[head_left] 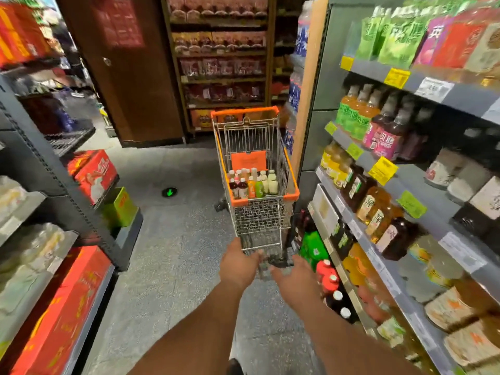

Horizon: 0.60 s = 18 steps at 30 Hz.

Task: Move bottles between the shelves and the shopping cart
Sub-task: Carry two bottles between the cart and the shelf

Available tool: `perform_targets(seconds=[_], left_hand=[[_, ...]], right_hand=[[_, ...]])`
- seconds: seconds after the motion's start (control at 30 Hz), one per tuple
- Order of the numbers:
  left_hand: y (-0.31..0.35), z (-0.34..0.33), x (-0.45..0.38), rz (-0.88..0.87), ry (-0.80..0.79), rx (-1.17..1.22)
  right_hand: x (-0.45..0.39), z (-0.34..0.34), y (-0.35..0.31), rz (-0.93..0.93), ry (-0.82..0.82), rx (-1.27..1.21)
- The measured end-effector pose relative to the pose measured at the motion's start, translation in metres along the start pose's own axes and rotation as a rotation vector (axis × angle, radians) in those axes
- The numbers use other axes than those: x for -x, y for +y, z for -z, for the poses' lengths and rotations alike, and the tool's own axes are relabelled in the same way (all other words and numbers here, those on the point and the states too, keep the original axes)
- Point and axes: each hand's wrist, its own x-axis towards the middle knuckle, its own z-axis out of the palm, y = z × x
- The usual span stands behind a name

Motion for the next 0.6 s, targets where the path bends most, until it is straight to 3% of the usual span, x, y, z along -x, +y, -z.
perform_targets(seconds=[0.37,0.6], left_hand=[[0.049,-0.025,-0.249,-0.019,-0.138,-0.018],[0.072,-0.021,-0.365,-0.034,-0.156,-0.067]], right_hand=[[-0.224,-0.010,-0.084,-0.066,0.064,0.063],[-0.317,-0.034,-0.131,-0.063,0.032,0.072]])
